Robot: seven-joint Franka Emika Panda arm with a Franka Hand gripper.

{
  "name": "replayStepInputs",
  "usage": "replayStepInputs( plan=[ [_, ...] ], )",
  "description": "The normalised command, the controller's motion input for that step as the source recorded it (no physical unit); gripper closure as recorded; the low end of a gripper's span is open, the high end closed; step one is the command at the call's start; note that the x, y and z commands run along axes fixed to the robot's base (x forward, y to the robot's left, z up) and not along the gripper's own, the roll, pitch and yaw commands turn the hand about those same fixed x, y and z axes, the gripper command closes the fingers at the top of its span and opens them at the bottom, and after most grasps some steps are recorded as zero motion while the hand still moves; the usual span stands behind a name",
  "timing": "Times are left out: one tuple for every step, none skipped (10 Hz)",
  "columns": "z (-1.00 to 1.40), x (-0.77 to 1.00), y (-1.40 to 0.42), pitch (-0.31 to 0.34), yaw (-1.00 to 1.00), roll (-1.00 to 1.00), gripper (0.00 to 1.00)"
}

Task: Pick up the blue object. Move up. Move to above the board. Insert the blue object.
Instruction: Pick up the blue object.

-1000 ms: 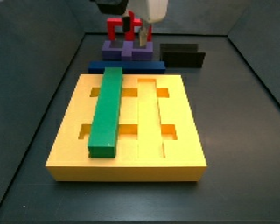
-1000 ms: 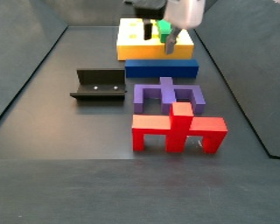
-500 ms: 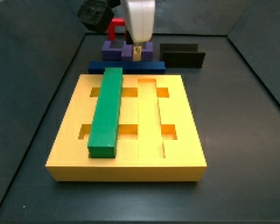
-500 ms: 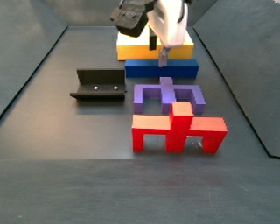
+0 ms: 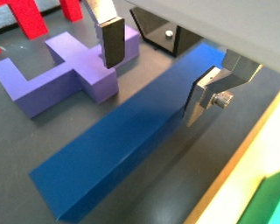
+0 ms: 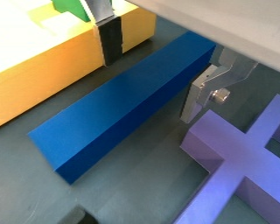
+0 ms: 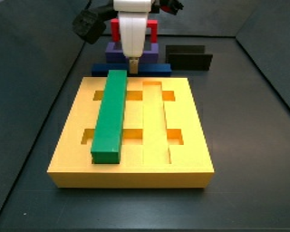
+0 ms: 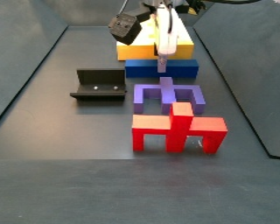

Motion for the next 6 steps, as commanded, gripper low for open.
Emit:
replayStepInputs(
  plan=[
    [-0.22, -0.14, -0.08, 0.0, -0.1, -0.07, 0.0],
    [-0.27, -0.14, -0.05, 0.0, -0.1, -0.05, 0.0],
    [-0.28, -0.22, 0.0, -0.001, -0.07, -0.05, 0.0],
    [-0.26, -0.14, 0.0, 0.0, -0.05, -0.05, 0.0],
    [-0.21, -0.12, 0.0, -0.003, -0.04, -0.06, 0.0],
    [-0.18, -0.08, 0.0, -0.006, -0.05, -0.02, 0.0]
  ],
)
